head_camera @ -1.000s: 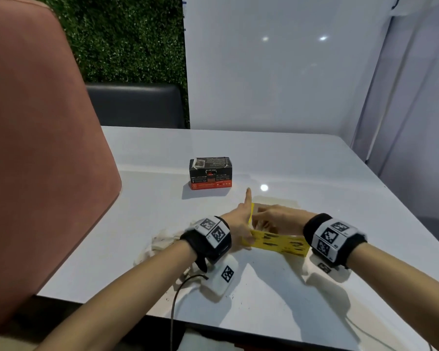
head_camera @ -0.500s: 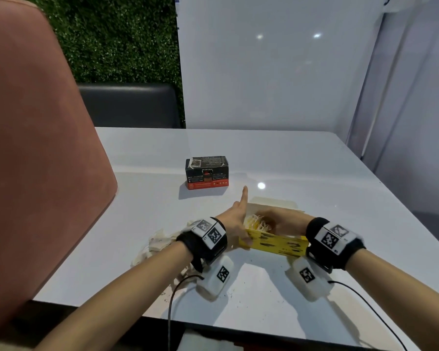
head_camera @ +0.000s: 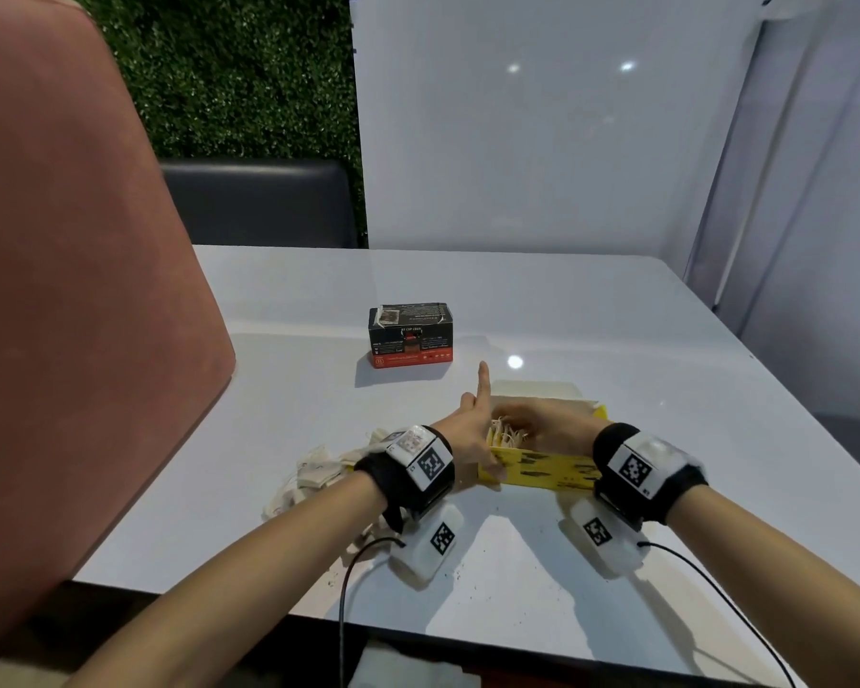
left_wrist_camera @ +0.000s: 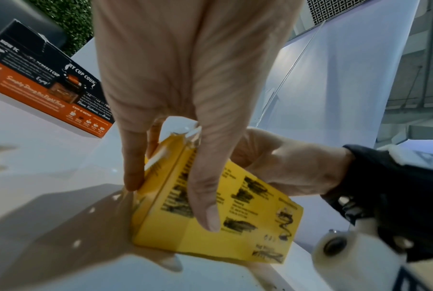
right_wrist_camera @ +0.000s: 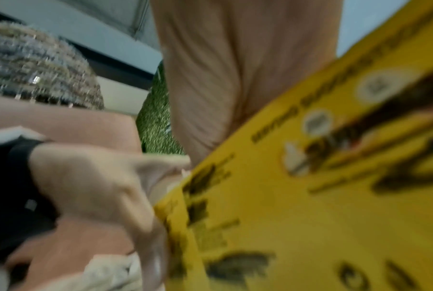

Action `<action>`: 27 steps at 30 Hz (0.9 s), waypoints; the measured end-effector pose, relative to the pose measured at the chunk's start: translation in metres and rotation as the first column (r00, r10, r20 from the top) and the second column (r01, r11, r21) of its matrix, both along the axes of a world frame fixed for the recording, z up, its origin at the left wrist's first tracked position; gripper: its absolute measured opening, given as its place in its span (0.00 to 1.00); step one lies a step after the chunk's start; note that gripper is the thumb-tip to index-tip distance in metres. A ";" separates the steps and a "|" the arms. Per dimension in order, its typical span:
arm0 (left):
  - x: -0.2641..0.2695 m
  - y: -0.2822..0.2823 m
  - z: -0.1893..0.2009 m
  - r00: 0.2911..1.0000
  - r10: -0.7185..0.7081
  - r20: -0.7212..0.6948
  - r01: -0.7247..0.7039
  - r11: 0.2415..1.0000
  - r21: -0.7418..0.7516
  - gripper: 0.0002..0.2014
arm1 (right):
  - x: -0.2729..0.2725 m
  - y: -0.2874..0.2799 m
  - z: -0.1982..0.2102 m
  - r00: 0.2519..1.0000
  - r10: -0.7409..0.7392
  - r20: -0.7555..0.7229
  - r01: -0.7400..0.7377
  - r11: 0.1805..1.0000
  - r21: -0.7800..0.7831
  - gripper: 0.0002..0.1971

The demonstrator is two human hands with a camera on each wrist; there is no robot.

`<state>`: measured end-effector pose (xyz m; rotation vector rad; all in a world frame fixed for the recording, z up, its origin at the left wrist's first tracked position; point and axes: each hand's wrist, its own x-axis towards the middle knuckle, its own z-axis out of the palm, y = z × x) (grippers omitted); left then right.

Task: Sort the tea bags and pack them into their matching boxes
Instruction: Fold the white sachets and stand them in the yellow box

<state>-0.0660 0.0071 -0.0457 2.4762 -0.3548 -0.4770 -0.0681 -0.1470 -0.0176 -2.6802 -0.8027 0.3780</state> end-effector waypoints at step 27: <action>-0.074 0.164 0.020 0.996 0.070 0.063 -0.087 0.942 0.325 0.29 | -0.060 0.117 -0.009 0.998 -0.067 0.010 0.067 0.988 -0.142 0.27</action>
